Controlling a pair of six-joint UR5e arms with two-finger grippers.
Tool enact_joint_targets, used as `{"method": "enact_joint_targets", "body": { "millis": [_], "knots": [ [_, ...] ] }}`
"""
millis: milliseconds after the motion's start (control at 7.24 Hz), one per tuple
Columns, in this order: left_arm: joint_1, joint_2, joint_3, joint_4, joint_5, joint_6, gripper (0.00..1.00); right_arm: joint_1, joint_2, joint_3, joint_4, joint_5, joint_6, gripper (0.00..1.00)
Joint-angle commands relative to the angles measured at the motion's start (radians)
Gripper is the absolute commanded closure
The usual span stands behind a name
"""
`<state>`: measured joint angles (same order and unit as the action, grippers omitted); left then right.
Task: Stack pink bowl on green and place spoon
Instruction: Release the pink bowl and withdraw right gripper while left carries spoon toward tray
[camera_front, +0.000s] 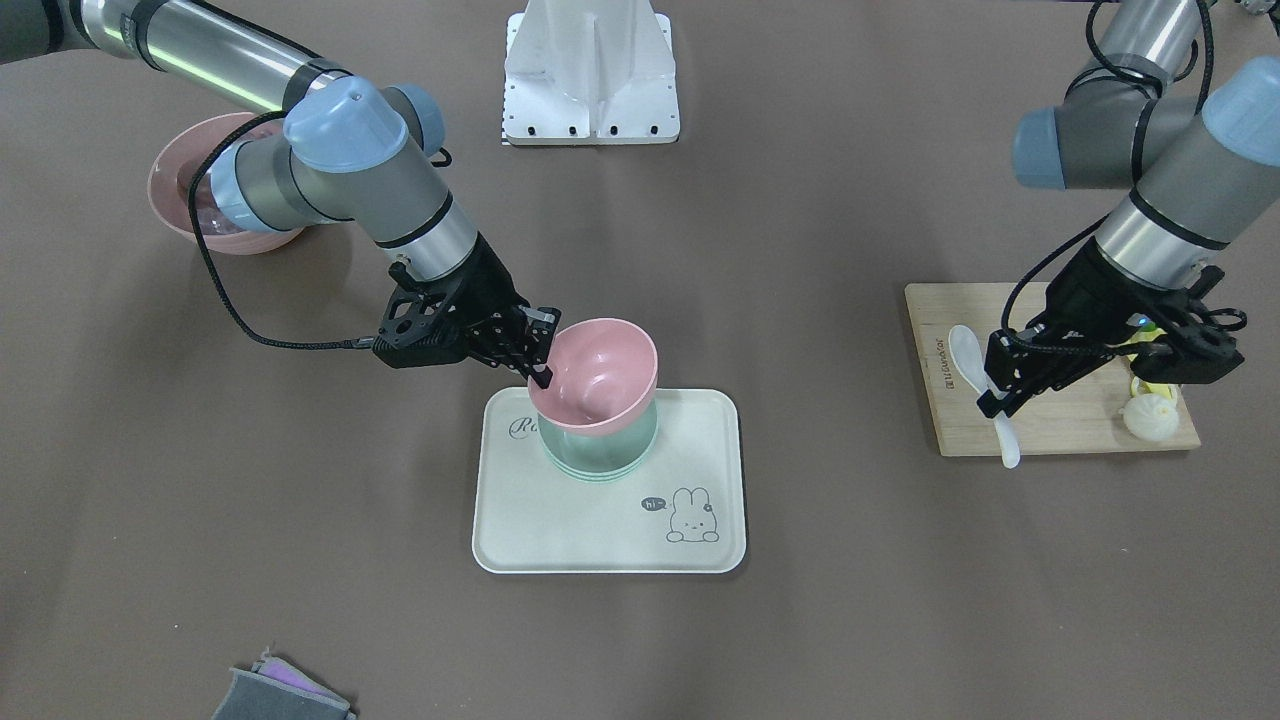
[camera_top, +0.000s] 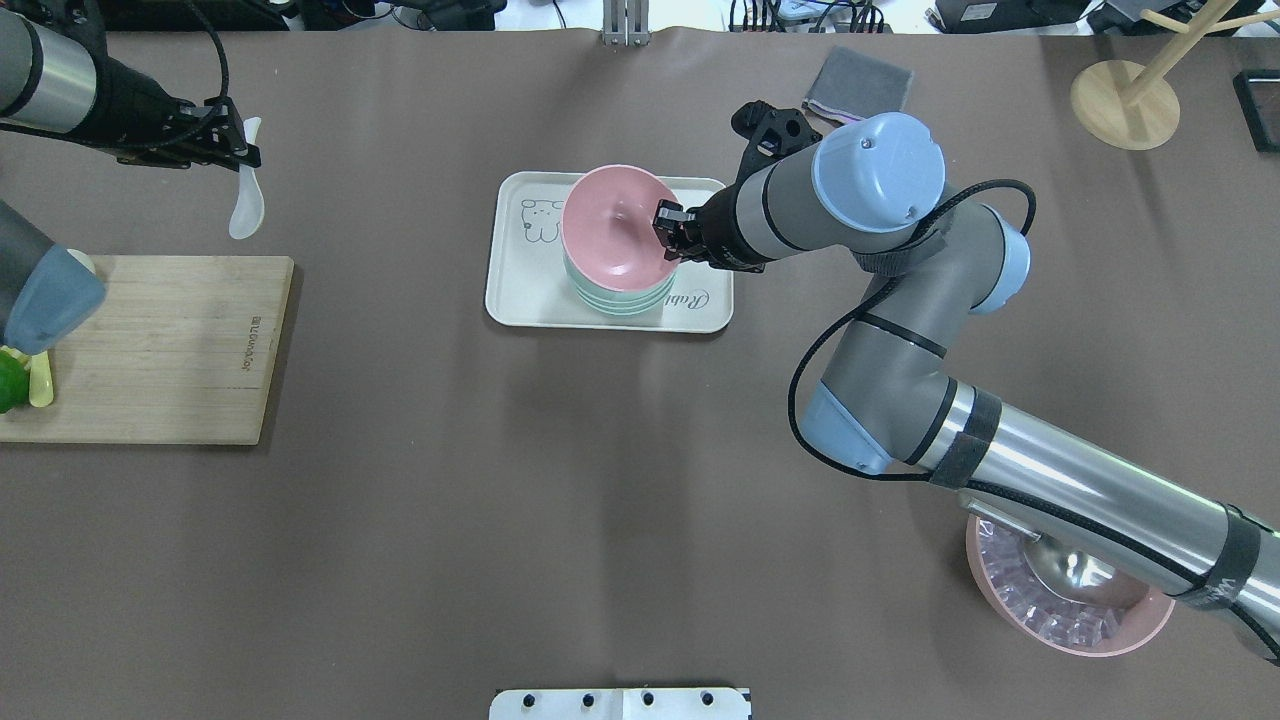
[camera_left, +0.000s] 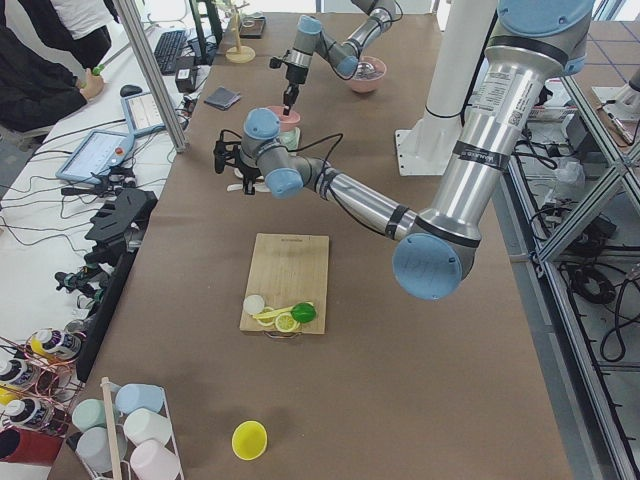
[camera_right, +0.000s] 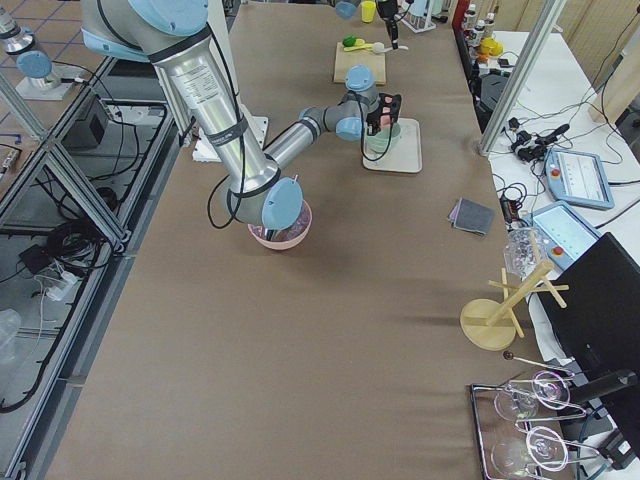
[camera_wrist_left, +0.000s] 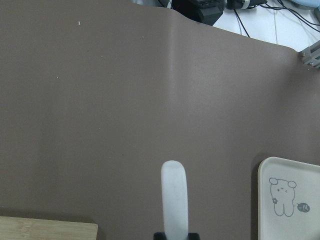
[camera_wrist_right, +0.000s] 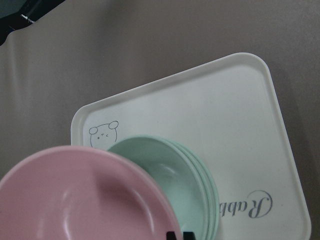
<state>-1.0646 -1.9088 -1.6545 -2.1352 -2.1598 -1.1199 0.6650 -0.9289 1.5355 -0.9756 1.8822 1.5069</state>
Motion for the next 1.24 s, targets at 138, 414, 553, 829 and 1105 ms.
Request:
{"method": "enact_joint_targets", "body": {
  "millis": [138,414,553,829,1105],
  "knots": [
    [0.000,-0.001,0.007,-0.002,-0.002,0.003,1.00,-0.002,0.004,0.000,0.000,0.000,0.001,1.00],
    [0.000,0.001,0.013,-0.003,-0.002,0.002,1.00,-0.004,0.008,-0.006,-0.009,-0.023,-0.008,0.06],
    [0.000,0.001,0.012,-0.003,-0.002,-0.001,1.00,-0.004,0.002,-0.011,-0.006,-0.022,-0.011,0.00],
    [0.000,-0.001,0.005,-0.003,0.000,-0.021,1.00,0.025,0.002,0.000,-0.015,0.012,-0.031,0.00],
    [0.026,-0.066,0.012,-0.003,0.000,-0.157,1.00,0.123,-0.008,0.002,-0.017,0.150,-0.059,0.00]
  ]
}}
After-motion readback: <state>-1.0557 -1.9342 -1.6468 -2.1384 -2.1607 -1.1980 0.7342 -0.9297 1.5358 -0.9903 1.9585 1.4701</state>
